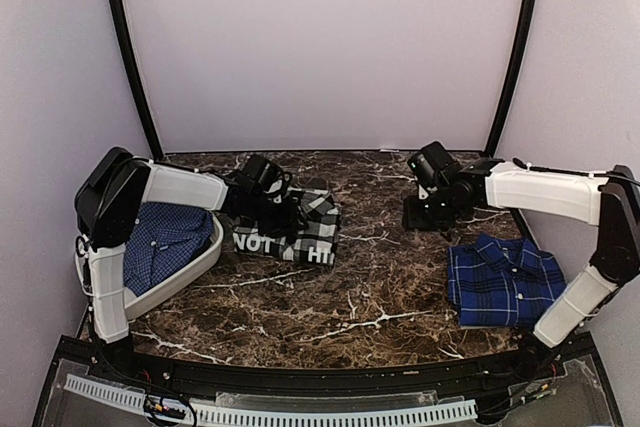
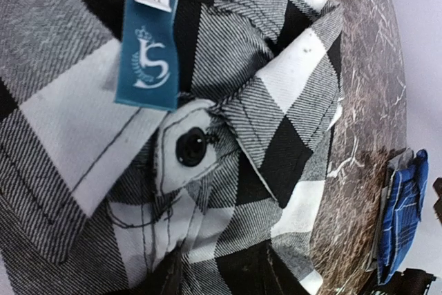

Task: Fold and stack the long sleeve shirts
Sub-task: Smooth out the square-folded shirt at the center of the board.

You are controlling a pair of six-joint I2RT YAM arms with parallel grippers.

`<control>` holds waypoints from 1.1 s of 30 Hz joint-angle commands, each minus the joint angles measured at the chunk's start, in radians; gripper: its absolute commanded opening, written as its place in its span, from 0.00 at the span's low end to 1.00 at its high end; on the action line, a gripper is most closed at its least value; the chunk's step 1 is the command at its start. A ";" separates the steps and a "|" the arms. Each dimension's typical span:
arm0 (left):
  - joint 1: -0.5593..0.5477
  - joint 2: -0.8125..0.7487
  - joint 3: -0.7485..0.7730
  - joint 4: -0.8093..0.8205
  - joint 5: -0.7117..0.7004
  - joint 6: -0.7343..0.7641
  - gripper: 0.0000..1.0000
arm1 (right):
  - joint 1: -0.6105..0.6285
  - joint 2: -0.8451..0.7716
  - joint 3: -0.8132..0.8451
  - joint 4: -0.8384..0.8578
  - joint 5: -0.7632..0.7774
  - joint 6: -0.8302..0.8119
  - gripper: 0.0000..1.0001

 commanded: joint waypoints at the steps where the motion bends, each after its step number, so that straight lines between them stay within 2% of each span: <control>1: 0.028 -0.025 -0.090 0.046 -0.030 -0.098 0.36 | 0.001 -0.069 -0.022 -0.156 0.138 0.044 0.54; 7: 0.035 -0.059 -0.117 0.087 -0.003 -0.095 0.36 | 0.023 -0.134 -0.052 -0.283 0.162 0.136 0.57; 10: 0.034 -0.081 -0.079 0.076 0.020 -0.068 0.36 | 0.027 -0.189 -0.093 -0.327 0.185 0.207 0.64; 12: 0.034 -0.103 -0.057 0.056 0.032 -0.036 0.36 | 0.023 -0.241 -0.119 -0.351 0.206 0.261 0.73; 15: 0.034 -0.151 -0.039 0.035 0.043 -0.008 0.36 | -0.011 -0.329 -0.155 -0.381 0.233 0.365 0.96; 16: 0.034 -0.167 -0.037 0.033 0.051 0.003 0.37 | -0.028 -0.359 -0.167 -0.387 0.235 0.394 0.98; 22: 0.033 -0.223 -0.044 0.016 0.121 -0.005 0.38 | -0.176 -0.503 -0.238 -0.470 0.215 0.546 0.99; 23: 0.030 -0.251 -0.074 0.021 0.136 -0.004 0.38 | -0.262 -0.551 -0.259 -0.527 0.211 0.584 0.99; 24: 0.030 -0.261 -0.076 0.018 0.138 0.000 0.38 | -0.294 -0.566 -0.267 -0.528 0.197 0.581 0.99; 28: 0.030 -0.282 -0.080 0.021 0.151 0.006 0.38 | -0.405 -0.609 -0.331 -0.439 0.119 0.524 0.99; 33: 0.031 -0.291 -0.082 0.030 0.151 0.010 0.38 | -0.528 -0.566 -0.460 -0.216 -0.092 0.468 0.99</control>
